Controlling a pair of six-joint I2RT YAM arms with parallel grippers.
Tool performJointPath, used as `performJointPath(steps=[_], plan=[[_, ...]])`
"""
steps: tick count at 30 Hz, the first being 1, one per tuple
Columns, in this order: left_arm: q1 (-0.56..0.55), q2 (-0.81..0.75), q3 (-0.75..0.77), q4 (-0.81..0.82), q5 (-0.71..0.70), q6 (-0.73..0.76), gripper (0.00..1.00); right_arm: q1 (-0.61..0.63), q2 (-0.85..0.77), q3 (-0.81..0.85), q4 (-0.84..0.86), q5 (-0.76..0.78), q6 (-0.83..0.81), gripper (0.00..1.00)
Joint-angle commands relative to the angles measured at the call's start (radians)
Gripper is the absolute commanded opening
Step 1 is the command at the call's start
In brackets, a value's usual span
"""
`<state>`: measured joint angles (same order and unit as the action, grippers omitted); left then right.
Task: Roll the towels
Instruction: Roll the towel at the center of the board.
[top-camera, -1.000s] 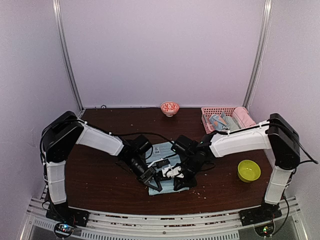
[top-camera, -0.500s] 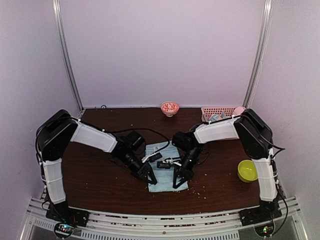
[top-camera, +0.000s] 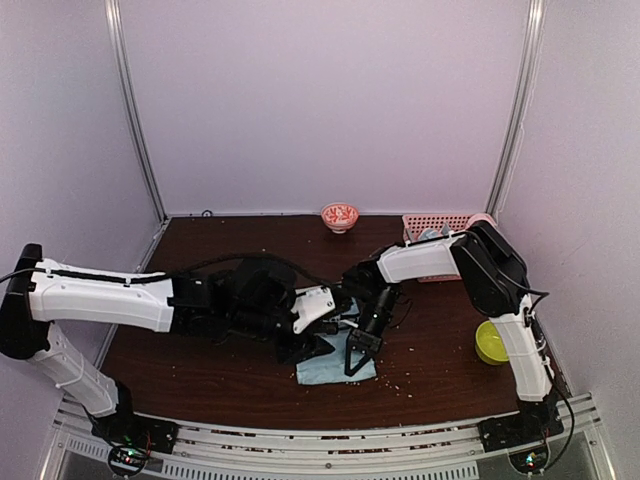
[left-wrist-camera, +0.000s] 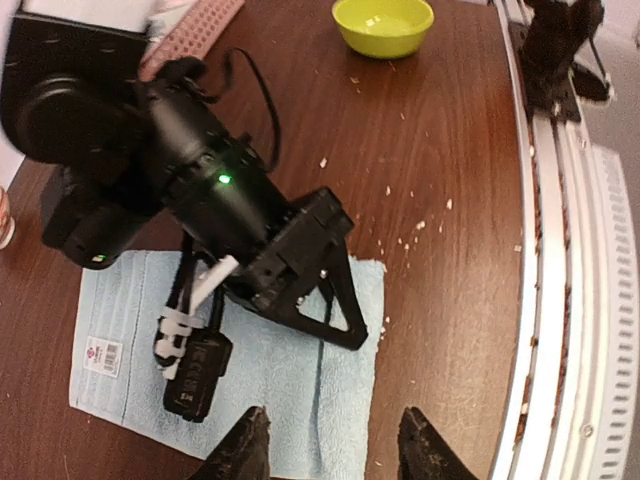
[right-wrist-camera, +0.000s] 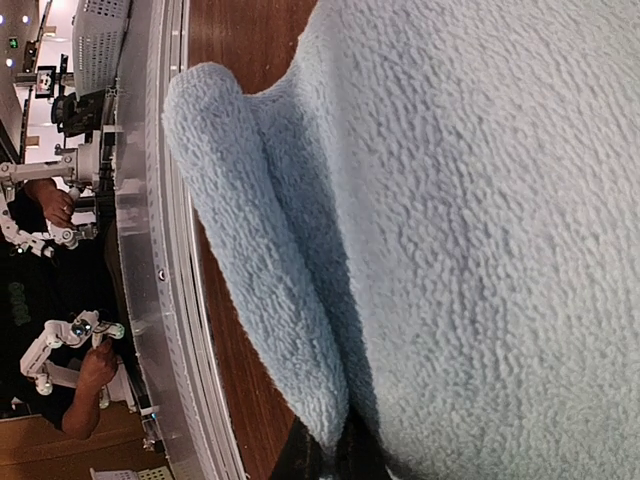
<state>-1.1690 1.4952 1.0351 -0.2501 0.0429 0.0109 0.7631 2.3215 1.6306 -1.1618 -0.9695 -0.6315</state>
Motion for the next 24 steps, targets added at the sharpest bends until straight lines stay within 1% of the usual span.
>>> performJointPath(steps=[1,3,6,11,17,20,24], plan=[[-0.039,0.136,0.038,-0.093,-0.124,0.194,0.44,-0.003,0.112,-0.039,0.077,0.261,0.024,0.01],[-0.066,0.188,0.062,-0.115,-0.125,0.222,0.43,-0.004,0.110,-0.041,0.077,0.261,0.024,0.01],[-0.072,0.253,0.091,-0.130,-0.135,0.227,0.41,-0.003,0.108,-0.042,0.076,0.260,0.023,0.01],[-0.072,0.328,0.075,-0.062,-0.176,0.255,0.41,-0.003,0.113,-0.041,0.080,0.255,0.021,0.01],[-0.072,0.396,0.097,-0.061,-0.140,0.272,0.32,-0.004,0.116,-0.049,0.082,0.246,0.019,0.01],[-0.072,0.411,0.104,-0.062,-0.154,0.259,0.33,-0.003,0.117,-0.051,0.082,0.243,0.018,0.01],[-0.072,0.402,0.101,-0.063,-0.197,0.252,0.36,-0.003,0.122,-0.047,0.078,0.239,0.014,0.01]])
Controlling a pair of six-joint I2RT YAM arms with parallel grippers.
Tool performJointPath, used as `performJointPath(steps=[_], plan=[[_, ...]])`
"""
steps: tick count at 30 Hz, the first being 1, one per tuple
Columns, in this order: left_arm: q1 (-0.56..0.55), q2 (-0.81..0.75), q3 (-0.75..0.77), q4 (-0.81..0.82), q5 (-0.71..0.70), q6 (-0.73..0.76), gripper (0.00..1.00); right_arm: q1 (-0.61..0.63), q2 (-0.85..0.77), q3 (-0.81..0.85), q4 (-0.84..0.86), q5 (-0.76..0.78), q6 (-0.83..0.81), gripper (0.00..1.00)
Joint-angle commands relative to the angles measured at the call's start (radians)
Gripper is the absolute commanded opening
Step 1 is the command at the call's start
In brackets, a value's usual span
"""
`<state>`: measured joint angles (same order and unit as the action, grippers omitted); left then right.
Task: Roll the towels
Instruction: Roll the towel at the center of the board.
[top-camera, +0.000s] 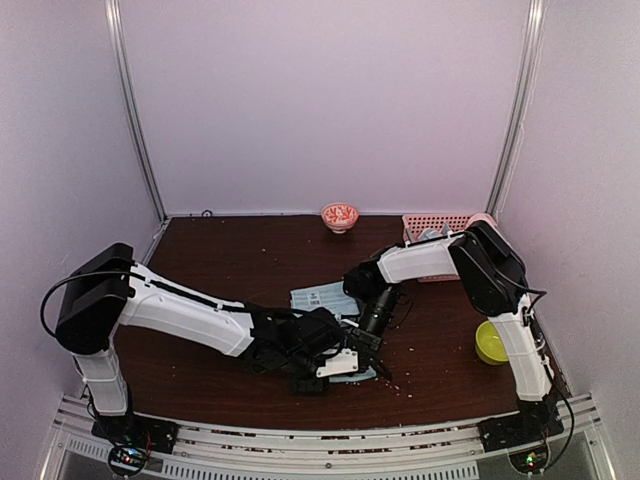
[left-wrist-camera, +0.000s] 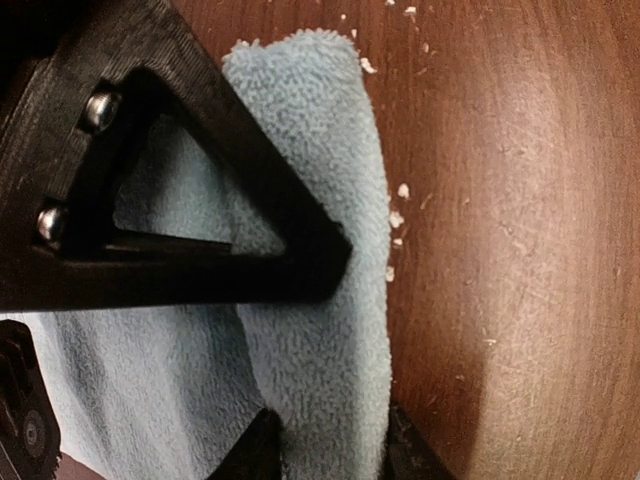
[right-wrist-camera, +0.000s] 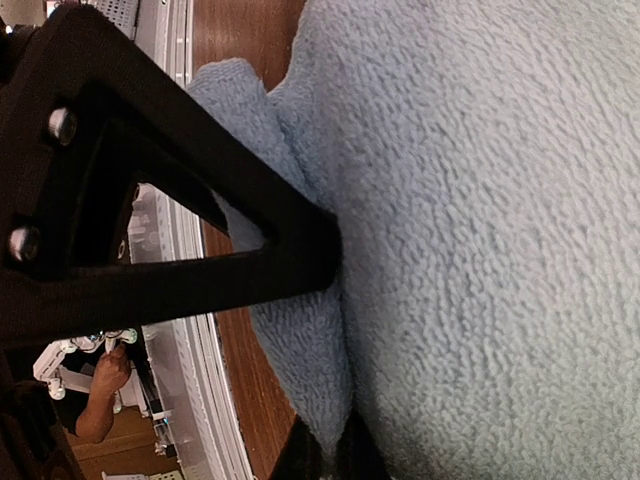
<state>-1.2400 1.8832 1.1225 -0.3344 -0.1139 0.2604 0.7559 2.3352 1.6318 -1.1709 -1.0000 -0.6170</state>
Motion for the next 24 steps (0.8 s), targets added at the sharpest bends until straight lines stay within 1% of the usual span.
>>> performJointPath(steps=[1,4,6,7,10,11,13,15,17,20,24], plan=[[-0.002,0.008,0.011,0.021,-0.041,0.009,0.35,0.003,0.110,-0.047,0.084,0.269,-0.001,0.01],[-0.003,0.003,0.011,0.008,-0.019,0.017,0.17,0.004,0.113,-0.043,0.075,0.264,-0.010,0.01],[-0.003,0.012,0.021,-0.006,0.006,0.017,0.09,0.003,0.109,-0.033,0.043,0.241,-0.043,0.02],[-0.002,0.014,0.022,-0.007,0.023,0.016,0.07,0.002,0.100,-0.029,0.021,0.230,-0.060,0.05],[0.002,0.030,0.039,-0.022,0.101,0.001,0.01,-0.009,0.020,-0.021,-0.033,0.209,-0.106,0.17],[0.007,0.035,0.048,-0.029,0.133,-0.008,0.00,-0.019,-0.014,-0.014,-0.050,0.203,-0.122,0.22],[0.021,0.034,0.056,-0.036,0.202,-0.035,0.00,-0.050,-0.117,0.007,-0.094,0.194,-0.161,0.28],[0.048,0.031,0.066,-0.045,0.286,-0.067,0.00,-0.091,-0.206,0.030,-0.123,0.192,-0.167,0.33],[0.093,0.037,0.082,-0.057,0.411,-0.105,0.00,-0.132,-0.294,0.042,-0.116,0.199,-0.148,0.35],[0.169,0.064,0.107,-0.062,0.620,-0.172,0.00,-0.184,-0.445,0.031,-0.066,0.207,-0.095,0.36],[0.262,0.152,0.151,-0.087,0.897,-0.263,0.00,-0.222,-0.680,-0.067,0.089,0.227,-0.042,0.32]])
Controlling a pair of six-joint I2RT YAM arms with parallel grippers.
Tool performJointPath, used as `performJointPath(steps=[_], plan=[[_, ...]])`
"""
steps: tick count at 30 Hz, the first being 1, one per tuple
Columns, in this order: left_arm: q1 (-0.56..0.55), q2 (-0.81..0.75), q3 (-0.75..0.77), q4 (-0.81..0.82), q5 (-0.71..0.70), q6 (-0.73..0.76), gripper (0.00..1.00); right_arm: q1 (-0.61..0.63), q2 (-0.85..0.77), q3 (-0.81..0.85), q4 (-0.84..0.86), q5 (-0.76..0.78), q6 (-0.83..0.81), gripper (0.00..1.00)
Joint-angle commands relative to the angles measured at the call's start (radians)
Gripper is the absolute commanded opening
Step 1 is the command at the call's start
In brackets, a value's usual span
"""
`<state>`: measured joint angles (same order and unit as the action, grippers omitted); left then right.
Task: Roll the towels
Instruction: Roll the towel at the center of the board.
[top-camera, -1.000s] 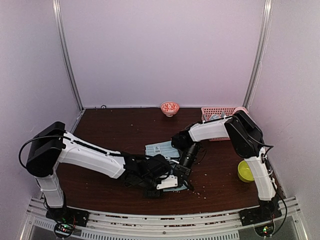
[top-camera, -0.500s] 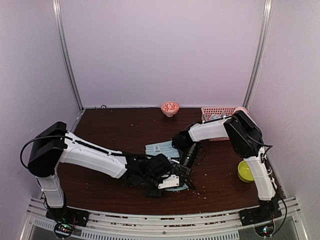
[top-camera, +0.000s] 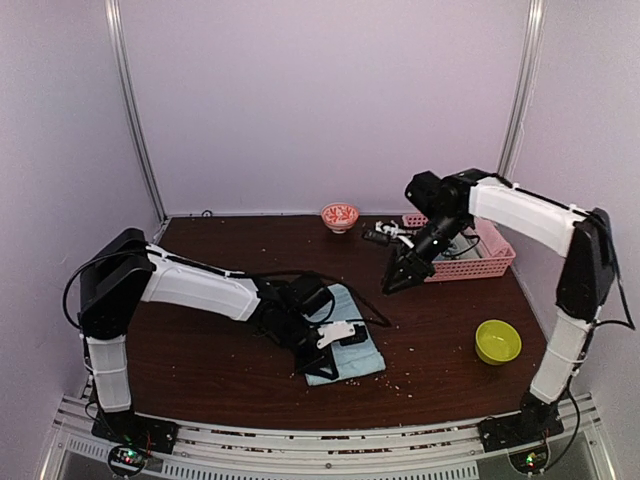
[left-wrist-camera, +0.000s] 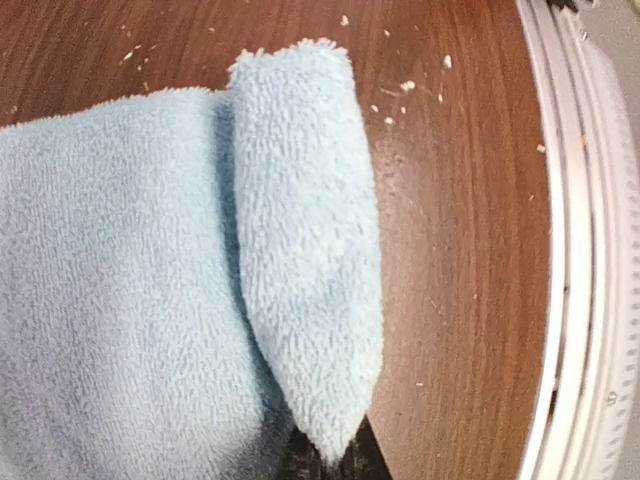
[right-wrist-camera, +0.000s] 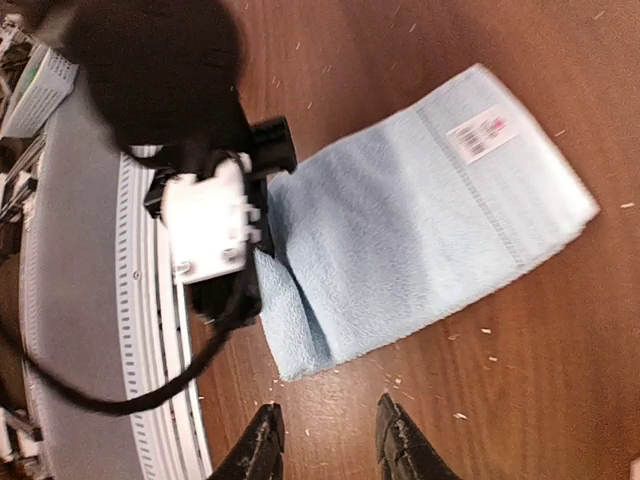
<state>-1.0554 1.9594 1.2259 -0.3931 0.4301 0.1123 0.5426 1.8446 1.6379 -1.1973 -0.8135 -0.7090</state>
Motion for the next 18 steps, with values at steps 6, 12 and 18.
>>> performJointPath(steps=[6,12,18], plan=[[0.127,0.228,0.137,-0.122,0.545,-0.151,0.00,0.017,-0.448,-0.214,0.125,-0.009,-0.098,0.37],[0.163,0.295,0.131,-0.109,0.615,-0.192,0.00,0.192,-0.465,-0.350,0.159,0.177,-0.109,0.31],[0.170,0.311,0.136,-0.103,0.631,-0.197,0.00,0.394,-0.411,-0.563,0.494,0.560,0.015,0.38]])
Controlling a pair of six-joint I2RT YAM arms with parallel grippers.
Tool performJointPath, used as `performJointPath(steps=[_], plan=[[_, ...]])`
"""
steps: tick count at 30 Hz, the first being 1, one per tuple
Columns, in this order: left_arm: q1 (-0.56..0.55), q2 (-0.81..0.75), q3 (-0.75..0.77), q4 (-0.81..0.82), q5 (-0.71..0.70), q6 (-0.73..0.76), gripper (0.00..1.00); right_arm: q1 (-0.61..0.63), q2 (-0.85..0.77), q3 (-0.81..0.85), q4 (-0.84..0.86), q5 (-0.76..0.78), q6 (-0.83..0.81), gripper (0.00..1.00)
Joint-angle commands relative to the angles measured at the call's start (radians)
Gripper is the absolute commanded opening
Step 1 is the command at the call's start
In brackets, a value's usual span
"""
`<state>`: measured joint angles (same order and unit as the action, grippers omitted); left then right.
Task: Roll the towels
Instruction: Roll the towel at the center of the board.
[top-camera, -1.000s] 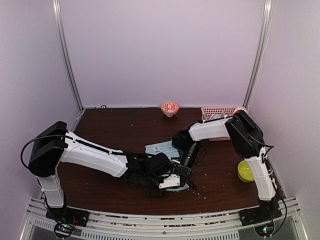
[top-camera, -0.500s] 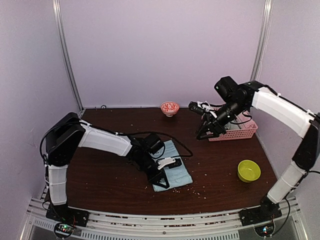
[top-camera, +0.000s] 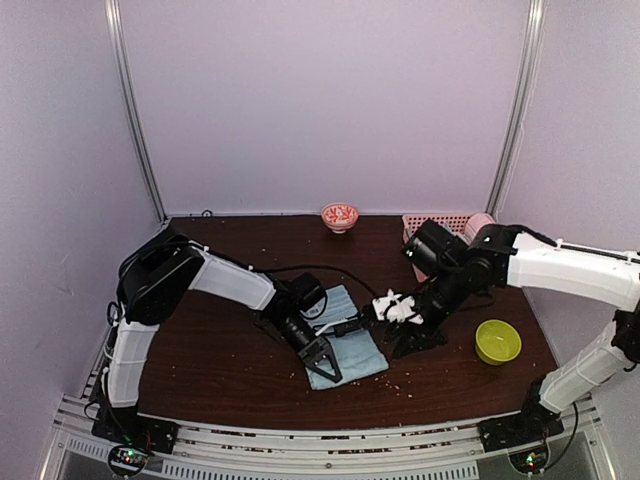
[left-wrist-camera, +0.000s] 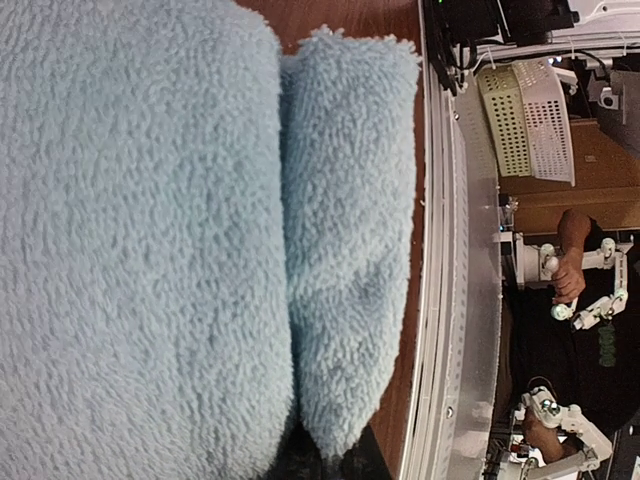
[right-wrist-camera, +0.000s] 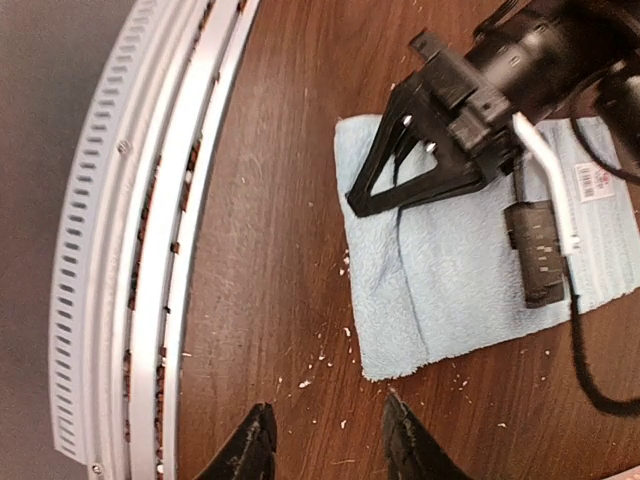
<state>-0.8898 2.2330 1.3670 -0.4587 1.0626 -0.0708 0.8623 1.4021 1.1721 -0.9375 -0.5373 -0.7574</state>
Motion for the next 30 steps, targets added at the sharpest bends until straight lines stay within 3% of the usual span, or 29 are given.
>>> performJointPath(steps=[1,5,16,19,21,24,27,30], plan=[[0.006,0.040,-0.005,-0.037,-0.004,-0.015,0.00,0.091,0.050,-0.113,0.270,0.304,0.057,0.39],[0.007,0.050,-0.007,-0.038,-0.013,-0.018,0.00,0.152,0.117,-0.157,0.401,0.353,0.045,0.41],[0.011,0.049,-0.006,-0.038,-0.015,-0.014,0.00,0.204,0.301,-0.198,0.494,0.308,-0.019,0.42],[0.011,0.047,-0.006,-0.038,-0.015,-0.011,0.00,0.204,0.340,-0.194,0.518,0.333,-0.006,0.34],[0.011,0.035,-0.008,-0.040,-0.034,-0.003,0.02,0.204,0.362,-0.188,0.517,0.344,-0.005,0.21],[0.017,-0.046,-0.029,-0.024,-0.130,0.013,0.17,0.204,0.381,-0.174,0.474,0.303,-0.005,0.07],[0.048,-0.195,-0.108,0.035,-0.313,-0.016,0.29,0.204,0.387,-0.146,0.386,0.228,0.010,0.04],[0.064,-0.367,-0.184,0.086,-0.517,-0.046,0.35,0.198,0.394,-0.090,0.256,0.110,0.052,0.03]])
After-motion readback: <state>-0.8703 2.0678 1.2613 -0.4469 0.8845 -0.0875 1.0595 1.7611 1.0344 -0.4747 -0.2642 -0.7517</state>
